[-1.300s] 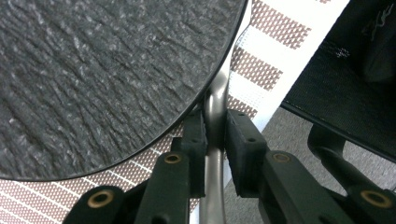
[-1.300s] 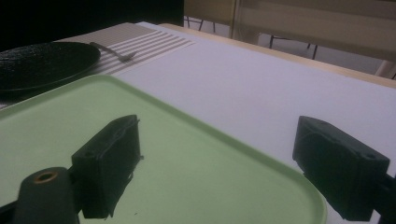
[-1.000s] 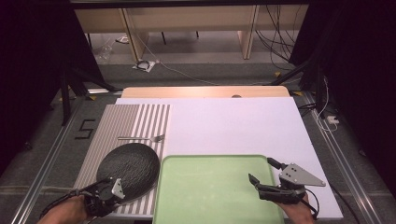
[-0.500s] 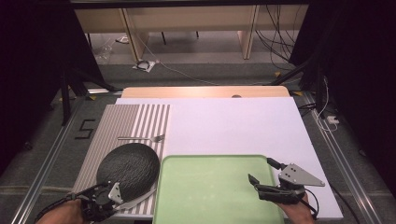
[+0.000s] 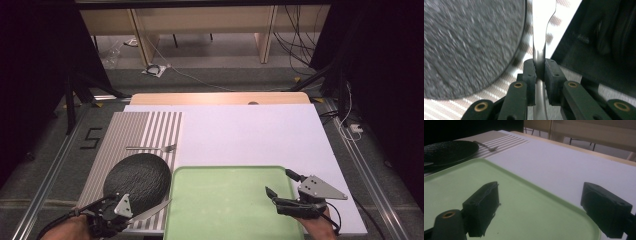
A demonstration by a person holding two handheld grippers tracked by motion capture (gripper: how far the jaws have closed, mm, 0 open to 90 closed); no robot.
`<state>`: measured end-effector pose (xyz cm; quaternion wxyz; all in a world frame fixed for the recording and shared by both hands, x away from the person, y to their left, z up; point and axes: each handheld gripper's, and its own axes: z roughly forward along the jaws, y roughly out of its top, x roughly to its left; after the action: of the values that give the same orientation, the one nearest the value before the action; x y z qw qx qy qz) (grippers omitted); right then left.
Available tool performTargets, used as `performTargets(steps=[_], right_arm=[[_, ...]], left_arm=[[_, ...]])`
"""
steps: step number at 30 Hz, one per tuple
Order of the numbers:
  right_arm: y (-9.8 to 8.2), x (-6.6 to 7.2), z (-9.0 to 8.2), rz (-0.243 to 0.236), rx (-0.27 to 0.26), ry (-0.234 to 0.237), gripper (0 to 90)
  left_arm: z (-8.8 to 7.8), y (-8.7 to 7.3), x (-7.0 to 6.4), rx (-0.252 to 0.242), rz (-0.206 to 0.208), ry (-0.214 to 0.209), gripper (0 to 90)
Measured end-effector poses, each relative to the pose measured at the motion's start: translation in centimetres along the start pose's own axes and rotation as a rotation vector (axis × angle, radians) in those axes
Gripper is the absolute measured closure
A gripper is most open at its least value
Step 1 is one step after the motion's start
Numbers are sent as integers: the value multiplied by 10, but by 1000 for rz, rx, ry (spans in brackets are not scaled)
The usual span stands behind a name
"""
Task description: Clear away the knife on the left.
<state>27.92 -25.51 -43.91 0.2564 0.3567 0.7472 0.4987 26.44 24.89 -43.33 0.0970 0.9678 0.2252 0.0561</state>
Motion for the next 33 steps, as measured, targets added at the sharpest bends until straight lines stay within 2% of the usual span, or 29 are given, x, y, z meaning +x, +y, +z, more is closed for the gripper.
performTargets(steps=[2,8,16,27,28,29,33], right_arm=[[0,0,0,-1,0,0,161],[0,0,-1,-2,1,1,161],[0,0,-1,-2,0,2,161],[0,0,-1,1,-2,4,161],[0,0,-1,2,-3,4,161],[0,0,0,2,-4,5,161],[0,0,-1,4,-4,4,161]], left_arm=[[0,5,0,-23,0,13,796],[0,21,0,-104,-46,10,795],[2,46,3,-167,-94,2,795],[3,75,3,-215,-122,-22,796],[5,83,1,-217,-117,-28,795],[5,83,1,-217,-117,-28,796],[5,99,-3,-223,-98,-60,796]])
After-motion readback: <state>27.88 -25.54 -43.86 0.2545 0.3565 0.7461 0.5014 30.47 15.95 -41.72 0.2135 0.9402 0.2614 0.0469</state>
